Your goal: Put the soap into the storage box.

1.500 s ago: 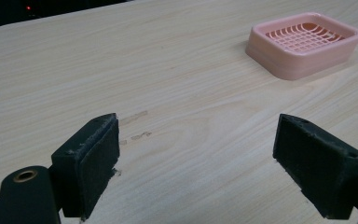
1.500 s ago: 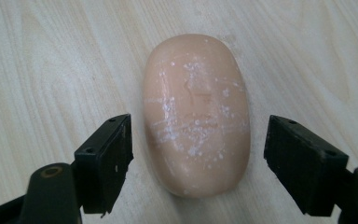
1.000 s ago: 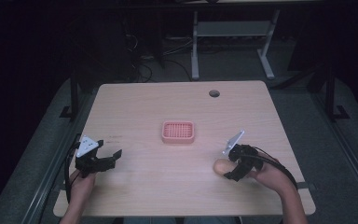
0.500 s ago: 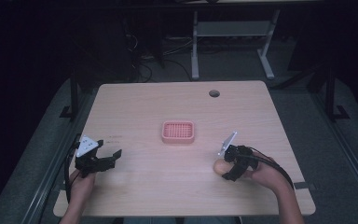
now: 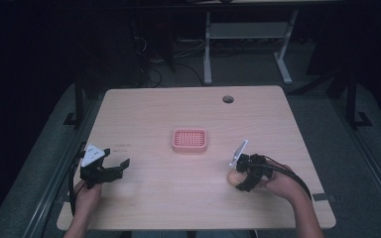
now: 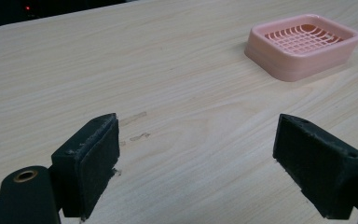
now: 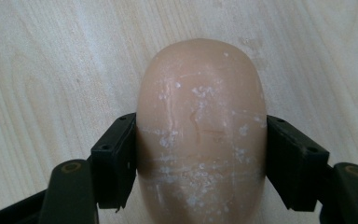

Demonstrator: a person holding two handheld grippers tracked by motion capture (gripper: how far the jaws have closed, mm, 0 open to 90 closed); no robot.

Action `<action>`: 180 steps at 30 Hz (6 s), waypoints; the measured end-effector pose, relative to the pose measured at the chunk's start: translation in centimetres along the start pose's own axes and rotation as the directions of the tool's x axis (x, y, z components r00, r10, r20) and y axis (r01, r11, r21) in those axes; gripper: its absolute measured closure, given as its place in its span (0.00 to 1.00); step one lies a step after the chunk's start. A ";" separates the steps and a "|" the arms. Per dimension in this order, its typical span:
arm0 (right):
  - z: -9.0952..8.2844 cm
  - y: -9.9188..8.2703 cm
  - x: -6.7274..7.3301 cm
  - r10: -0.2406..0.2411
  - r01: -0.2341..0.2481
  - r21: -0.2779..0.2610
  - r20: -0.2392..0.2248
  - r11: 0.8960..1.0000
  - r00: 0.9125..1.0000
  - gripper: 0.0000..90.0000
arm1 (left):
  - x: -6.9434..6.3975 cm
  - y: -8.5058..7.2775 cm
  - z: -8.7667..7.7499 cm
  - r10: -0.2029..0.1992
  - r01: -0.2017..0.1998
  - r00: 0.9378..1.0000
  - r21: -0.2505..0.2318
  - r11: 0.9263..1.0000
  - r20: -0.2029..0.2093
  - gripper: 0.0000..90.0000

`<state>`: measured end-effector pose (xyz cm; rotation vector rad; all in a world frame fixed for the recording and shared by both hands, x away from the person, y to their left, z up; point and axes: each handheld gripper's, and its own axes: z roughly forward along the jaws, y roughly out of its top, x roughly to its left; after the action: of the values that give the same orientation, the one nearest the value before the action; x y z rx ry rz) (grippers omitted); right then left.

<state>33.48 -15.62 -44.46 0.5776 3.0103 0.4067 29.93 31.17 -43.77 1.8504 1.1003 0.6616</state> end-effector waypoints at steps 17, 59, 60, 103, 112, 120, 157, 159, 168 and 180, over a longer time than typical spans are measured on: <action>-0.8 0.6 -0.1 -0.026 0.025 -0.035 -0.019 0.999 0.999 0.35 | 0.1 0.0 0.0 -0.001 0.001 1.000 0.000 1.000 -0.002 0.16; -2.5 4.4 -2.6 -0.070 0.065 -0.097 -0.043 0.993 0.997 0.35 | 0.0 0.1 -0.1 -0.009 0.009 1.000 0.001 1.000 0.000 0.16; -2.5 4.5 -2.7 -0.074 0.069 -0.099 -0.043 0.993 0.996 0.35 | 0.0 0.1 -0.1 -0.010 0.010 1.000 0.000 1.000 0.001 0.16; -2.0 9.0 -4.0 -0.131 0.121 -0.130 -0.073 0.984 0.989 0.35 | 0.0 0.1 0.0 -0.011 0.011 1.000 -0.002 1.000 0.003 0.16; -2.0 10.2 -4.2 -0.150 0.138 -0.143 -0.081 0.980 0.985 0.35 | 0.0 0.1 -0.1 -0.013 0.013 1.000 -0.004 1.000 0.004 0.16; -1.8 11.0 -4.7 -0.155 0.142 -0.133 -0.088 0.981 0.984 0.35 | 0.0 0.1 0.0 -0.012 0.012 1.000 -0.004 1.000 0.003 0.16; -1.7 16.1 -7.2 -0.171 0.158 -0.124 -0.105 0.980 0.980 0.35 | 0.1 0.1 0.0 -0.015 0.015 1.000 -0.008 1.000 0.005 0.16; -1.6 16.4 -7.3 -0.176 0.163 -0.122 -0.108 0.979 0.979 0.35 | 0.0 0.1 0.0 -0.014 0.014 1.000 -0.007 1.000 0.005 0.16; -1.8 18.1 -7.6 -0.194 0.182 -0.113 -0.108 0.977 0.975 0.35 | 0.0 0.1 0.0 -0.024 0.024 1.000 -0.015 1.000 0.006 0.16; -1.6 19.8 -8.4 -0.189 0.176 -0.121 -0.111 0.977 0.976 0.35 | 0.1 0.1 -0.1 -0.019 0.019 1.000 -0.010 1.000 0.006 0.16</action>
<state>48.20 -1.36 -37.71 0.2733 3.0947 0.6119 29.97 31.28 -43.61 1.8305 1.1080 0.6491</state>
